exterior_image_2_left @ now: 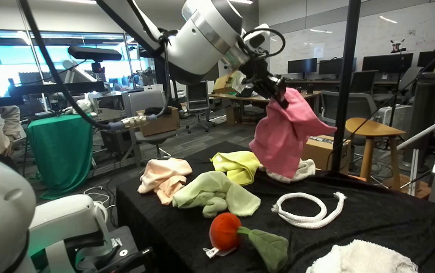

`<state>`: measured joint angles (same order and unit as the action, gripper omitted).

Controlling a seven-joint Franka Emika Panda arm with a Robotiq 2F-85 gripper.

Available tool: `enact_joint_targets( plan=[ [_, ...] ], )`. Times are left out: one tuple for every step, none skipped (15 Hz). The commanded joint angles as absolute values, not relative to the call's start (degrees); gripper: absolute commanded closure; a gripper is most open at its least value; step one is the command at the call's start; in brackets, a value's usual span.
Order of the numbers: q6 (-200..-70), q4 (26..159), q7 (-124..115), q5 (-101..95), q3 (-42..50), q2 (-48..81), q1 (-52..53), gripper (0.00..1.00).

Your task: Gather all the items on the table in one place

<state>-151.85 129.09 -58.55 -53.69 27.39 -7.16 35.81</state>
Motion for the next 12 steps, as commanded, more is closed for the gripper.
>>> enact_joint_targets(
  plan=[
    [-150.82, 131.22, -62.22, -53.58, 16.51, -4.69, 21.84, 0.93],
    [-150.96, 132.03, -62.22, -53.06, 13.10, -4.18, 17.28, 0.93],
    [-150.78, 132.48, -62.80, -53.00, 11.19, -3.29, 14.42, 0.93],
    [-150.69, 132.90, -62.54, -52.33, 9.56, -2.41, 11.87, 0.92],
    [-150.58, 133.10, -61.78, -51.15, 8.30, -1.43, 9.83, 0.92],
    [-150.59, 133.16, -62.71, -51.57, 12.31, -0.15, 13.17, 0.93],
    [-150.45, 133.10, -62.11, -50.51, 7.11, 0.83, 7.51, 0.93],
    [-150.48, 133.12, -61.64, -49.87, 6.91, 1.54, 6.94, 0.93],
    [-150.51, 133.10, -61.86, -49.56, 6.22, 2.32, 6.03, 0.92],
    [-150.61, 133.09, -61.87, -48.89, 5.67, 2.88, 5.25, 0.68],
    [-150.68, 133.18, -61.56, -48.08, 5.23, 3.15, 4.65, 0.67],
    [-150.46, 133.33, -61.26, -47.45, 4.86, 3.07, 4.21, 0.64]
  ],
)
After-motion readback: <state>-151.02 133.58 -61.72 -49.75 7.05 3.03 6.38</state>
